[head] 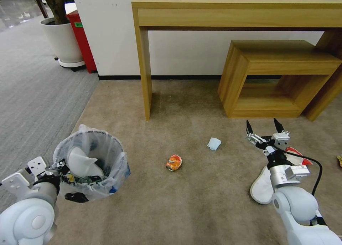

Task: Pick up the trash bin and place the garbage on the floor into it.

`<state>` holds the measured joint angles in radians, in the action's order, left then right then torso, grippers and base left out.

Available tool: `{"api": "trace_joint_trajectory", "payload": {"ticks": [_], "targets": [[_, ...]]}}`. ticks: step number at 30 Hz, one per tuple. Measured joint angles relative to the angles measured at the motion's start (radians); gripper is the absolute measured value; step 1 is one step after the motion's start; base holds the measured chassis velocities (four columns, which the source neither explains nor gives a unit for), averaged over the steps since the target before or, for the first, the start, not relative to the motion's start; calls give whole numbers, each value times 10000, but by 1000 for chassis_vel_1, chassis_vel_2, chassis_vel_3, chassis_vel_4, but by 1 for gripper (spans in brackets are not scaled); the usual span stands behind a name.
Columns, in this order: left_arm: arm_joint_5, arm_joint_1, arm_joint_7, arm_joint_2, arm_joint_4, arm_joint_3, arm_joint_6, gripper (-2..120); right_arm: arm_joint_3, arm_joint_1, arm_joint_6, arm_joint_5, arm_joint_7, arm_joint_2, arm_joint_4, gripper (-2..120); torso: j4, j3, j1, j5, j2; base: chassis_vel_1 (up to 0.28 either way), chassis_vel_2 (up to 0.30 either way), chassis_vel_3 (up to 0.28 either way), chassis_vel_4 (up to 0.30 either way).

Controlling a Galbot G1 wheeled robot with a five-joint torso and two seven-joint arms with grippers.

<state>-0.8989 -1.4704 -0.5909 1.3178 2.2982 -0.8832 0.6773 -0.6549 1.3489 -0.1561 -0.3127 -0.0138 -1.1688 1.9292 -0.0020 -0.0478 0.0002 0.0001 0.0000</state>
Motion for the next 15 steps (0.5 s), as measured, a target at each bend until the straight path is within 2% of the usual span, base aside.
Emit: {"api": "trace_joint_trajectory", "payload": {"ticks": [15], "targets": [[80,70,199,27,-136,133,-165,1,136,6,-35,-27,49,30,-100,100,1,0,0,0,0,0,0,0,0]]}}
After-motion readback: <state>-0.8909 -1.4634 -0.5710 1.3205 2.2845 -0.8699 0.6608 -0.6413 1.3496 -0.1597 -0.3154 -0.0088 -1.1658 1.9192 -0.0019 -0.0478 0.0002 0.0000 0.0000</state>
